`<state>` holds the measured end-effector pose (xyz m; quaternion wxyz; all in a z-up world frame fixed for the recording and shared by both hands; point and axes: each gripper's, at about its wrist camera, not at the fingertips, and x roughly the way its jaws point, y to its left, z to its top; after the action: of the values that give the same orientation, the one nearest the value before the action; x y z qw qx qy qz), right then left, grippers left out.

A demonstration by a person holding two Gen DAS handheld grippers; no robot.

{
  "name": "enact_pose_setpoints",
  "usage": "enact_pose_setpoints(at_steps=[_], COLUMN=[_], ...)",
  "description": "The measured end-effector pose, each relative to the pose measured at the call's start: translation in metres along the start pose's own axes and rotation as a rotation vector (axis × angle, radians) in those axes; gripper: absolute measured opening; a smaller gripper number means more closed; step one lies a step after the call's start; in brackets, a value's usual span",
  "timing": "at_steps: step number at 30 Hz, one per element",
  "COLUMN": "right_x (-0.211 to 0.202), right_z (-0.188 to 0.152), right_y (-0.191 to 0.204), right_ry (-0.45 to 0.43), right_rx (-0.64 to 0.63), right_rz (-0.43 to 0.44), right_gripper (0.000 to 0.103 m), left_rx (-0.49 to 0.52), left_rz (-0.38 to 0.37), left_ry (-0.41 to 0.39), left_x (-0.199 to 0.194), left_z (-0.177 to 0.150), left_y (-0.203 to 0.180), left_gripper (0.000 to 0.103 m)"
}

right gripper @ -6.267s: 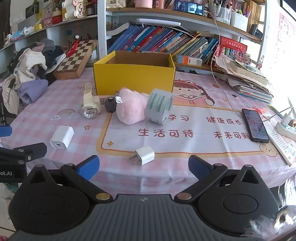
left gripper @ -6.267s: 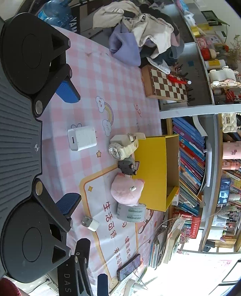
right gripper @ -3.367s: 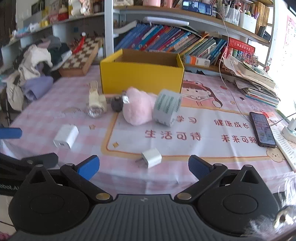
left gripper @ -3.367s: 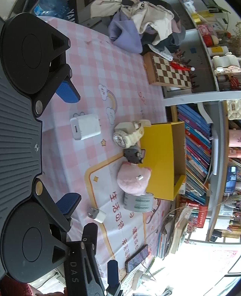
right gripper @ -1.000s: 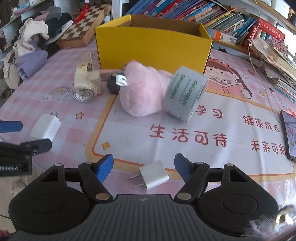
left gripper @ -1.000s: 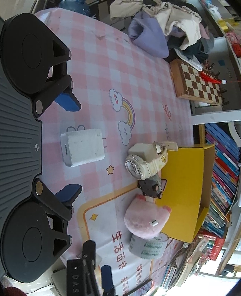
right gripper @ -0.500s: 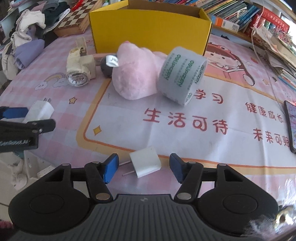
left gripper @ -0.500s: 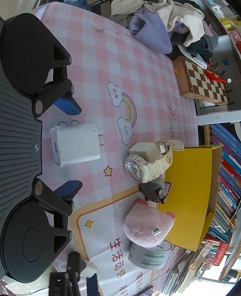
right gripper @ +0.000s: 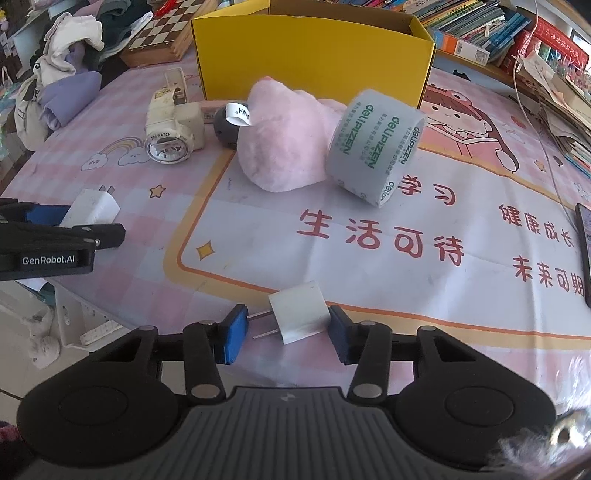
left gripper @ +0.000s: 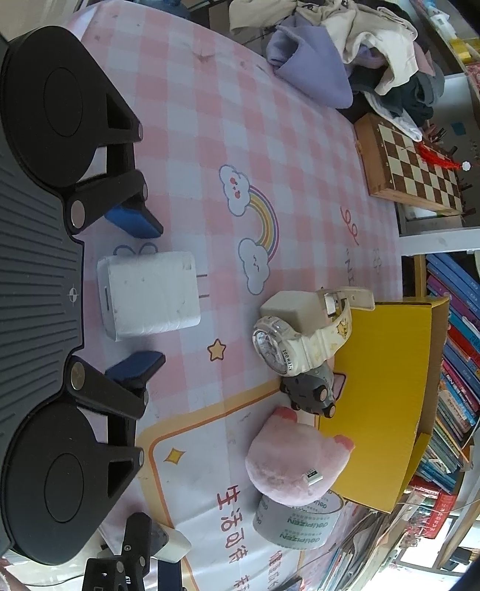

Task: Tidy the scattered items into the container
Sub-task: 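Grasp the white charger cube with left gripper while right gripper grasps the plug adapter, then lift the charger cube and plug adapter with both grippers toward the yellow box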

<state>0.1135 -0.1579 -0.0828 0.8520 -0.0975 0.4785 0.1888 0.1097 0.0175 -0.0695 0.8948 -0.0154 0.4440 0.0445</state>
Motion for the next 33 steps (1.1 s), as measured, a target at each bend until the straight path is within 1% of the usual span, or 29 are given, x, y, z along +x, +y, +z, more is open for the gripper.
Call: enact_pose_setpoints(at_steps=[2, 4, 9, 13, 19, 31, 33], right_x=[0.000, 0.001, 0.000, -0.001, -0.004, -0.006, -0.008], right_z=[0.001, 0.002, 0.006, 0.009, 0.014, 0.017, 0.016], right_y=[0.000, 0.000, 0.003, 0.005, 0.009, 0.022, 0.023], right_ry=[-0.001, -0.002, -0.016, -0.027, -0.046, -0.054, -0.058], right_rx=[0.004, 0.008, 0.008, 0.009, 0.009, -0.004, -0.005], right_rz=[0.001, 0.002, 0.000, -0.004, -0.008, -0.009, -0.012], right_gripper=[0.045, 0.045, 0.045, 0.045, 0.045, 0.045, 0.045], left_rx=[-0.002, -0.009, -0.034, -0.027, -0.013, 0.028, 0.039], left_rz=[-0.008, -0.016, -0.054, -0.066, -0.091, -0.116, -0.111], left_ry=[-0.009, -0.014, -0.035, -0.057, -0.055, -0.089, -0.102], left_x=[-0.001, -0.002, -0.007, -0.011, -0.014, -0.027, -0.030], left_z=[0.000, 0.000, 0.001, 0.003, 0.004, 0.002, 0.002], left_y=[0.002, 0.004, 0.010, 0.012, 0.015, 0.019, 0.018], left_gripper=[0.044, 0.042, 0.042, 0.042, 0.042, 0.042, 0.042])
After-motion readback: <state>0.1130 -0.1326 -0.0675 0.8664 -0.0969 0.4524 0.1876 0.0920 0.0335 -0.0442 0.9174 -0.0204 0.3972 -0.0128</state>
